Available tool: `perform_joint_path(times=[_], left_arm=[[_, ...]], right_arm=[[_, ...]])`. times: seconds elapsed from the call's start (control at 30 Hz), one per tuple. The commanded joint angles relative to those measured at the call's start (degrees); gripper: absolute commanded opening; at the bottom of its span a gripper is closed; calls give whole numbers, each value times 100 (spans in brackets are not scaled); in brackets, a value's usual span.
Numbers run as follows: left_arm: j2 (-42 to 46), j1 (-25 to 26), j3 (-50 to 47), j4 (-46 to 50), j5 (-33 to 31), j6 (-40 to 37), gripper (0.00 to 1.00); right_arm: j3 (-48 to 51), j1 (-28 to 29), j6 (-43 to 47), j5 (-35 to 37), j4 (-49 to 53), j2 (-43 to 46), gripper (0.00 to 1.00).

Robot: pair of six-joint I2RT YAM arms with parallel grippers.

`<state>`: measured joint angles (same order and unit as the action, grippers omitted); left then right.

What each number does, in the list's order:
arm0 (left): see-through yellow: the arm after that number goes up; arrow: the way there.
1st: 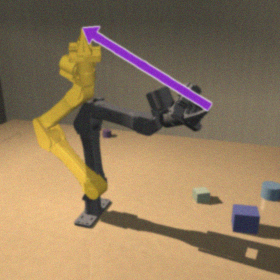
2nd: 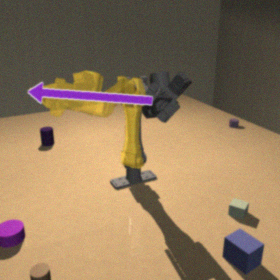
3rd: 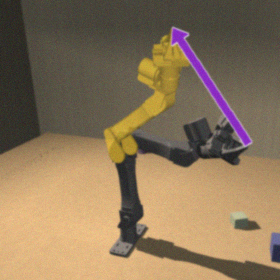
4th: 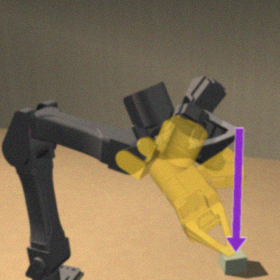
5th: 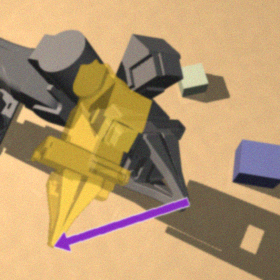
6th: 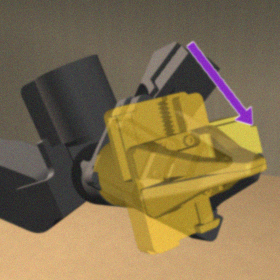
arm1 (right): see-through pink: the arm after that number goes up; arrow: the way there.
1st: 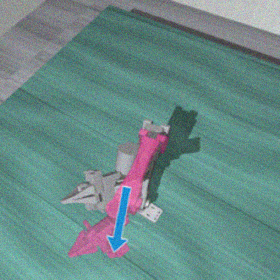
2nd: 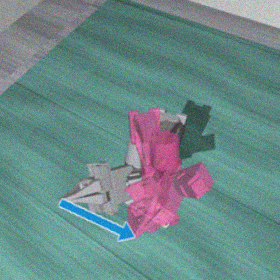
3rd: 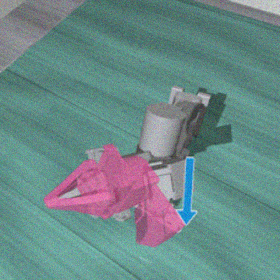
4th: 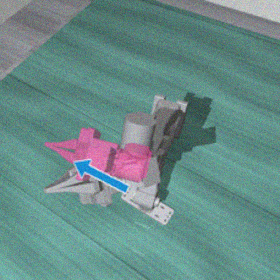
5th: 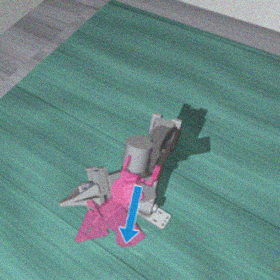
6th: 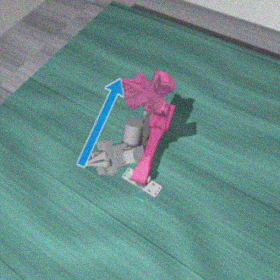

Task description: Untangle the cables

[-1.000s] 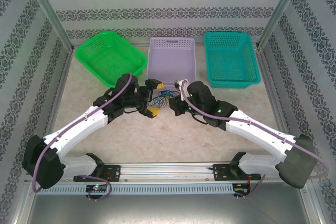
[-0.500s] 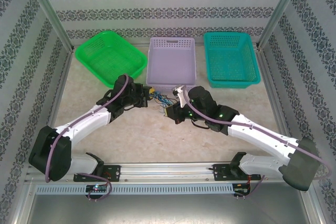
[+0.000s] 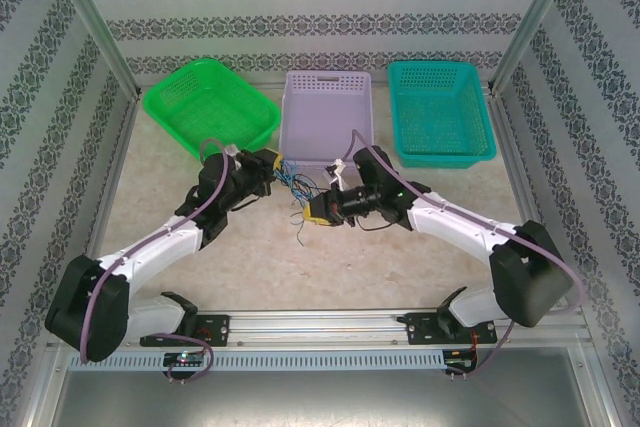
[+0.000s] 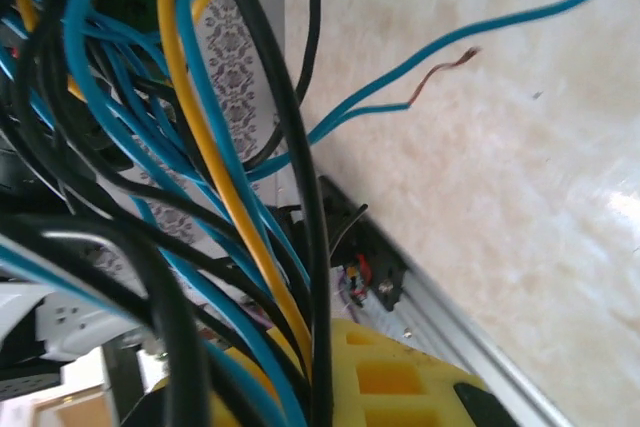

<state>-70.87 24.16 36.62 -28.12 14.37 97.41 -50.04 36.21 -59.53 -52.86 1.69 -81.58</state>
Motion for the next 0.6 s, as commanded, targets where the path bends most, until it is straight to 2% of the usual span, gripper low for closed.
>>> perform_joint_path(times=[0.0,0.07,0.1,0.17,0.27,0.37,0.43,0.57], left_arm=[[47,-238,518,-577,193,-968,0],[115,-238,826,502,329,-1220,0],[162,-237,916,988,318,-1284,0],[242,-230,1000,1574,257,-1277,0],[306,-233,1096,2221,240,-1212,0],[344,-210,1213,2578,221,-1183,0],[365,-200,1281,2676,202,-1186,0],[357,-158,1473,2950,152,-1223,0]], right_arm=[[-383,-161,156,-366,1249,103,20],[-1022,-92,1504,475,2650,313,35],[-1329,12,2183,1144,3237,457,44],[-1672,286,3002,2590,3971,760,55],[-1563,809,3700,4788,4042,1496,66],[-1108,1576,4527,6628,3198,2207,81],[-995,1845,4931,7107,2643,2255,87],[-1637,2006,4743,7109,2410,1402,84]])
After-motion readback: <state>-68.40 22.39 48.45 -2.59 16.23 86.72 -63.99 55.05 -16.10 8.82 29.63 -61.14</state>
